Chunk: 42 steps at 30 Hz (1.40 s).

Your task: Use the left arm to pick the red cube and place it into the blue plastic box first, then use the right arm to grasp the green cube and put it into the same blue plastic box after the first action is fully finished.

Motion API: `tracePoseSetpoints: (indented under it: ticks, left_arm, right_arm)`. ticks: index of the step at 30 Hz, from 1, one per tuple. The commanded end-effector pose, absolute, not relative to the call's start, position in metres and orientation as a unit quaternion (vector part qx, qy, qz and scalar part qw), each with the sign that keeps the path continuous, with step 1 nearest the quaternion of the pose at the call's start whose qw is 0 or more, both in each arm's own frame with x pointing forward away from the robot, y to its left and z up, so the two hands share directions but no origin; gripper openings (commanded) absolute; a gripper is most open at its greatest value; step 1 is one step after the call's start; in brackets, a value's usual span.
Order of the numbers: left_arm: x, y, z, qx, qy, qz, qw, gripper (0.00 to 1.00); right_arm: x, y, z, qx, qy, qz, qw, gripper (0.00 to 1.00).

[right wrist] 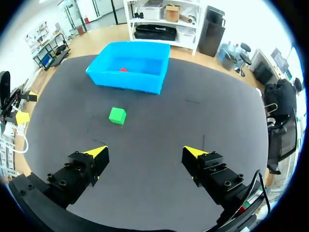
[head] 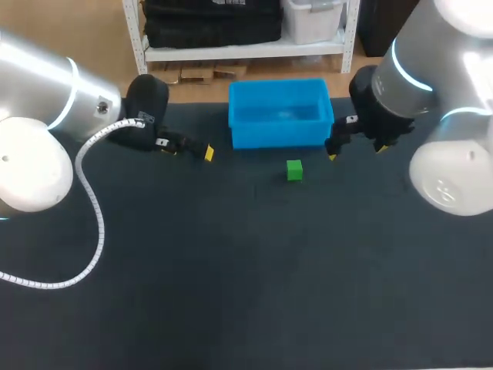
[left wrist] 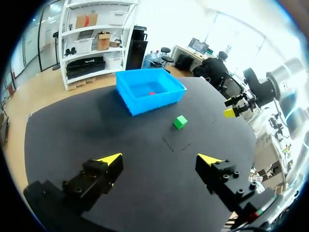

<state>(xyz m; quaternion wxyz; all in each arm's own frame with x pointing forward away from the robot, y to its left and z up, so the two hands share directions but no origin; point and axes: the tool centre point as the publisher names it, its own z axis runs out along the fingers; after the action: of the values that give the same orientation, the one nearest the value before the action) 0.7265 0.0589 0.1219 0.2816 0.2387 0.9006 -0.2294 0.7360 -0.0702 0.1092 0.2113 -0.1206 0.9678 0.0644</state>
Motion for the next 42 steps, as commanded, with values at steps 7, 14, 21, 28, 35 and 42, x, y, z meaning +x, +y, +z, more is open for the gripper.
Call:
tracePoseSetpoints:
  ticks: [7,14,21,28,35,42]
  left_arm:
    - [0.727,0.059,0.121,0.24,0.899,-0.232,0.283,1.0]
    - [0.727,0.059,0.121,0.24,0.899,-0.232,0.283,1.0]
    - [0.727,0.059,0.121,0.24,0.899,-0.232,0.283,1.0]
    - [0.727,0.059,0.121,0.24,0.899,-0.232,0.283,1.0]
    - [0.727,0.059,0.121,0.24,0.899,-0.232,0.283,1.0]
    - [0.727,0.059,0.121,0.24,0.899,-0.232,0.283,1.0]
  right_arm:
    - [0.738,-0.065,0.108,-0.11,0.972,0.056,0.199,1.0]
    - [0.746,-0.037,0.109,-0.09,0.982,0.03,0.166,1.0]
    - [0.752,-0.015,0.102,-0.056,0.989,0.017,0.135,1.0]
    - [0.757,0.004,0.093,-0.043,0.992,0.011,0.122,1.0]
    - [0.762,0.021,0.08,-0.04,0.992,0.013,0.121,1.0]
    - [0.766,0.025,0.063,-0.036,0.991,0.017,0.129,1.0]
